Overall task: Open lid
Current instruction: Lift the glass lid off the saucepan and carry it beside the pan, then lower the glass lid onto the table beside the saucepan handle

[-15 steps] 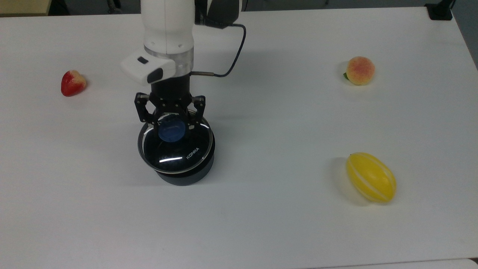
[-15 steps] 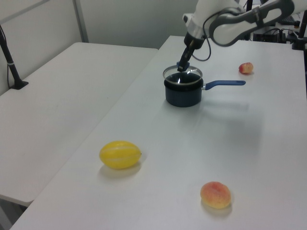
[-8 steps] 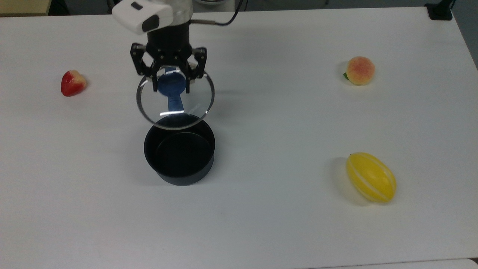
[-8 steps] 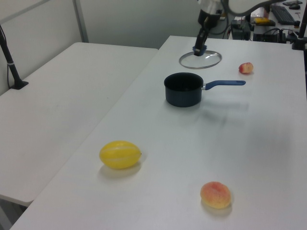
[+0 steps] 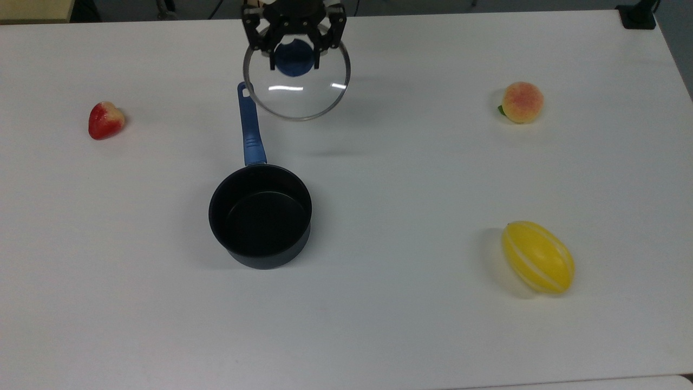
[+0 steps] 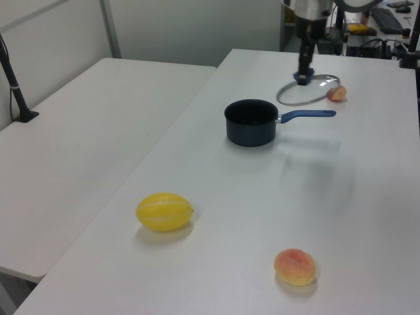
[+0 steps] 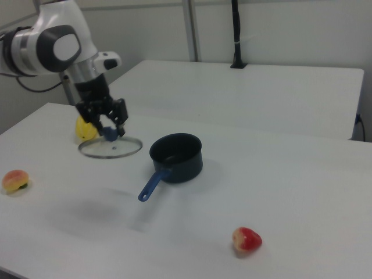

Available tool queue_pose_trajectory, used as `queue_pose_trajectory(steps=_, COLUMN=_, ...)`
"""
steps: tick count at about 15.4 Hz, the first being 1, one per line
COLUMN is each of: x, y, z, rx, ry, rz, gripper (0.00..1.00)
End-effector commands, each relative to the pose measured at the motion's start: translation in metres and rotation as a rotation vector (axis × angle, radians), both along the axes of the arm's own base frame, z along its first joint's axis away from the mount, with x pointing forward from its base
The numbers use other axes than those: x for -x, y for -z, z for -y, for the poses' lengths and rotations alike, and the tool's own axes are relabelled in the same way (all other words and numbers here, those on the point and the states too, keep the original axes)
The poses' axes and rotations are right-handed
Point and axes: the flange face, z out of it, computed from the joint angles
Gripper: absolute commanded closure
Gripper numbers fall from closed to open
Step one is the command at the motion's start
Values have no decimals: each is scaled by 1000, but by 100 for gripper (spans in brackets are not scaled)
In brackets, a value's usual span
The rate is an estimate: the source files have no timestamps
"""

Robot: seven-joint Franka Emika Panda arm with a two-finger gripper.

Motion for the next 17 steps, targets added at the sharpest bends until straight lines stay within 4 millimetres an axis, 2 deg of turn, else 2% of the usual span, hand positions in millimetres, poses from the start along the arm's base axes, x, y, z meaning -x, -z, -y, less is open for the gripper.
queue_pose_trajectory(steps=1, x=44, y=27, z=-13, rx=-14, ry=-63, rz=-148, gripper=84)
queue_pose_trajectory(steps=5, x=68, y=84, z=-20, rx=2, ry=-84, rz=-268, gripper=84)
queue_pose_trajectory(steps=9, x=80, y=115, z=-7, rx=19, ry=-71, rz=-319, gripper=84)
queue_pose_trajectory(steps=14, x=92, y=160, z=-2, rx=16, ry=-89, rz=-177, gripper=84)
queue_pose_trajectory(steps=17, x=85, y=167, z=-4, rx=-5, ry=-99, rz=-79, gripper=84)
